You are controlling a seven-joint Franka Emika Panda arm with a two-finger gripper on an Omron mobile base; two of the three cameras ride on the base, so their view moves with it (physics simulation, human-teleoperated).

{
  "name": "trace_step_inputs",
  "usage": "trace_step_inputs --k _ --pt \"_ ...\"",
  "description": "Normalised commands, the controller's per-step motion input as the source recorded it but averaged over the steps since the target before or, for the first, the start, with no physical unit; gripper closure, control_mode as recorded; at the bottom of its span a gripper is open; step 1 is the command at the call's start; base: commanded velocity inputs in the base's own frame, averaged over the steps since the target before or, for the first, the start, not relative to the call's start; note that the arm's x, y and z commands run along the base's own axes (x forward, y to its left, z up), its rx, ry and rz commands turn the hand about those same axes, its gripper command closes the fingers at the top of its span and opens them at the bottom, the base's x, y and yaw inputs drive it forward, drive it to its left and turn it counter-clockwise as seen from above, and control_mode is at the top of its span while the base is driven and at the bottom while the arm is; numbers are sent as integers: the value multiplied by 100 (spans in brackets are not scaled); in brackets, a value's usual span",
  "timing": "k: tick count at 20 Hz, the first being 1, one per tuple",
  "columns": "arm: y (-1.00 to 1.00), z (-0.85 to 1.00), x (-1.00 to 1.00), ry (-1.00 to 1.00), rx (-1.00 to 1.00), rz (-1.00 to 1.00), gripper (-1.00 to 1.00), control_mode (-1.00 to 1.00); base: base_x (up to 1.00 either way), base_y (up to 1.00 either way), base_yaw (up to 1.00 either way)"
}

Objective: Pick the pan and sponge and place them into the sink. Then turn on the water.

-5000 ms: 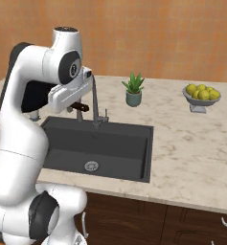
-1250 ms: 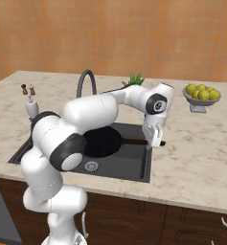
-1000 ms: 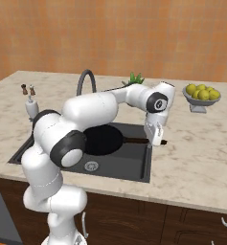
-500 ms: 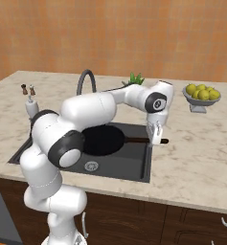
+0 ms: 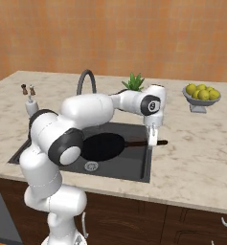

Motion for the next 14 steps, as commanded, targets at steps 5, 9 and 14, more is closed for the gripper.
trace_step_inputs --k 5,9,14 --pt "0 -38 6 -1 -3 -3 100 -100 0 0 0" --pt "0 -28 0 -6 0 -1 100 -100 0 0 0" --pt "10 -25 18 -8 0 -7 100 -100 0 0 0"
